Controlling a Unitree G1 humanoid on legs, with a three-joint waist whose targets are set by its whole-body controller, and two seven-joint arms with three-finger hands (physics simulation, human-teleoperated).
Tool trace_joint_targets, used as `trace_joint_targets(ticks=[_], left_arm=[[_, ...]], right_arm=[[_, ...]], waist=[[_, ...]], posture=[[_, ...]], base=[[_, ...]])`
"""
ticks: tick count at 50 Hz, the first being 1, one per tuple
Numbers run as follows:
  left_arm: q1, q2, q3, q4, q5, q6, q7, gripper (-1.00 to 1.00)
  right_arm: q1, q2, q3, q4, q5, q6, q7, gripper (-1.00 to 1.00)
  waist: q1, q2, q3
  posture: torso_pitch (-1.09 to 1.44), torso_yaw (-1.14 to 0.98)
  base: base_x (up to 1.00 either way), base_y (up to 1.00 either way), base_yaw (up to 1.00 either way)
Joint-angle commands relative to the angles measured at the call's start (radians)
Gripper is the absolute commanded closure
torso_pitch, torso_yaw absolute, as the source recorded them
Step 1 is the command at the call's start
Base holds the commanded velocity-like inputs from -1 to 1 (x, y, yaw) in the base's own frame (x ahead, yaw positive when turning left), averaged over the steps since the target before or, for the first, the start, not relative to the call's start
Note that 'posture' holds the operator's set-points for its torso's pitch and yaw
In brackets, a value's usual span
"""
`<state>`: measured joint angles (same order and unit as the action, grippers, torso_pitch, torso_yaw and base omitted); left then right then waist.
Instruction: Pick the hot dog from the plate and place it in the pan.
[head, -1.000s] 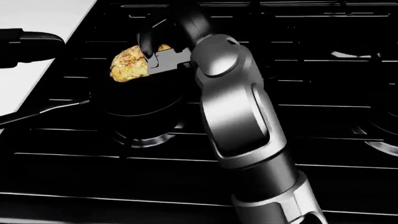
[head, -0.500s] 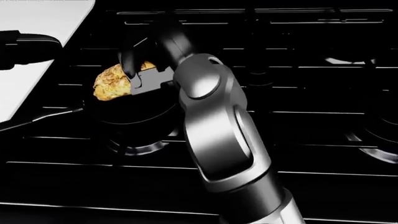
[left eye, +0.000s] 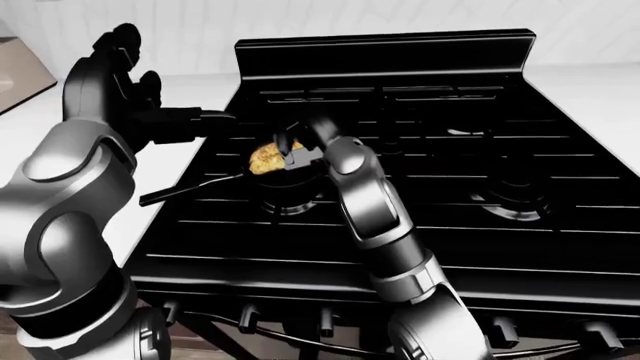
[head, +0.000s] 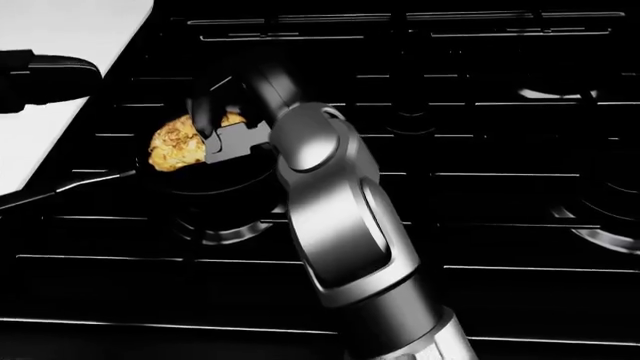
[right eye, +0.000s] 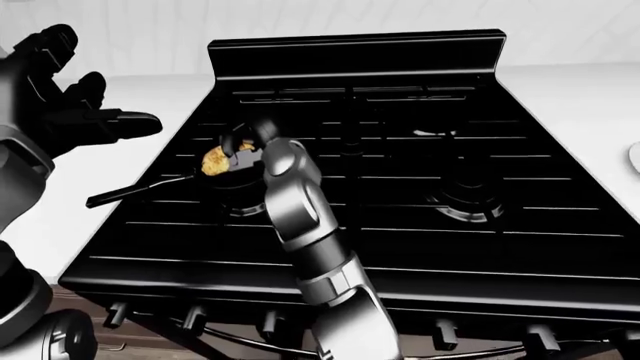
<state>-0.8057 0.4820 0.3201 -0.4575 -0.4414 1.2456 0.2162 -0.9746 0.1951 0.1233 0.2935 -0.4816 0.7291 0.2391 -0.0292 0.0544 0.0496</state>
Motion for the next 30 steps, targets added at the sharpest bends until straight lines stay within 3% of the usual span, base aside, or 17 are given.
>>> trace_joint_targets(ticks=[1, 7, 9, 10, 11, 30], left_arm=[[-0.029, 0.013, 0.015, -0.026, 0.003, -0.024, 0.004, -1.0], [-0.025, 0.011, 0.01, -0.019, 0.007, -0.035, 0.002, -1.0], [-0.008, 0.008, 0.004, -0.009, 0.015, -0.062, -0.005, -1.0], [-0.011, 0.008, 0.005, -0.01, 0.015, -0.058, -0.004, -1.0], [-0.009, 0.008, 0.005, -0.008, 0.017, -0.062, -0.006, -1.0], [-0.026, 0.009, 0.017, -0.023, 0.006, -0.028, 0.002, -1.0]], right_arm=[[-0.045, 0.004, -0.002, -0.028, 0.008, -0.046, -0.019, 1.0], [-0.052, 0.006, -0.002, 0.003, 0.018, -0.07, -0.039, 1.0], [-0.051, 0.007, 0.0, 0.001, 0.02, -0.068, -0.039, 0.61], [-0.052, 0.006, 0.0, 0.001, 0.02, -0.068, -0.039, 0.56], [-0.051, 0.006, 0.0, -0.001, 0.02, -0.066, -0.037, 0.35], [-0.048, 0.001, 0.011, -0.054, -0.013, -0.023, -0.002, 0.55]], waist=[[0.001, 0.007, -0.028], [0.002, 0.006, -0.029], [0.003, 0.006, -0.029], [0.004, 0.005, -0.029], [0.004, 0.005, -0.03], [0.01, 0.0, -0.032]], posture=[[0.0, 0.0], [0.0, 0.0], [0.0, 0.0], [0.0, 0.0], [0.0, 0.0], [0.0, 0.0]], base=[[0.0, 0.0, 0.0], [0.0, 0.0, 0.0], [0.0, 0.0, 0.0], [0.0, 0.0, 0.0], [0.0, 0.0, 0.0], [0.0, 0.0, 0.0]])
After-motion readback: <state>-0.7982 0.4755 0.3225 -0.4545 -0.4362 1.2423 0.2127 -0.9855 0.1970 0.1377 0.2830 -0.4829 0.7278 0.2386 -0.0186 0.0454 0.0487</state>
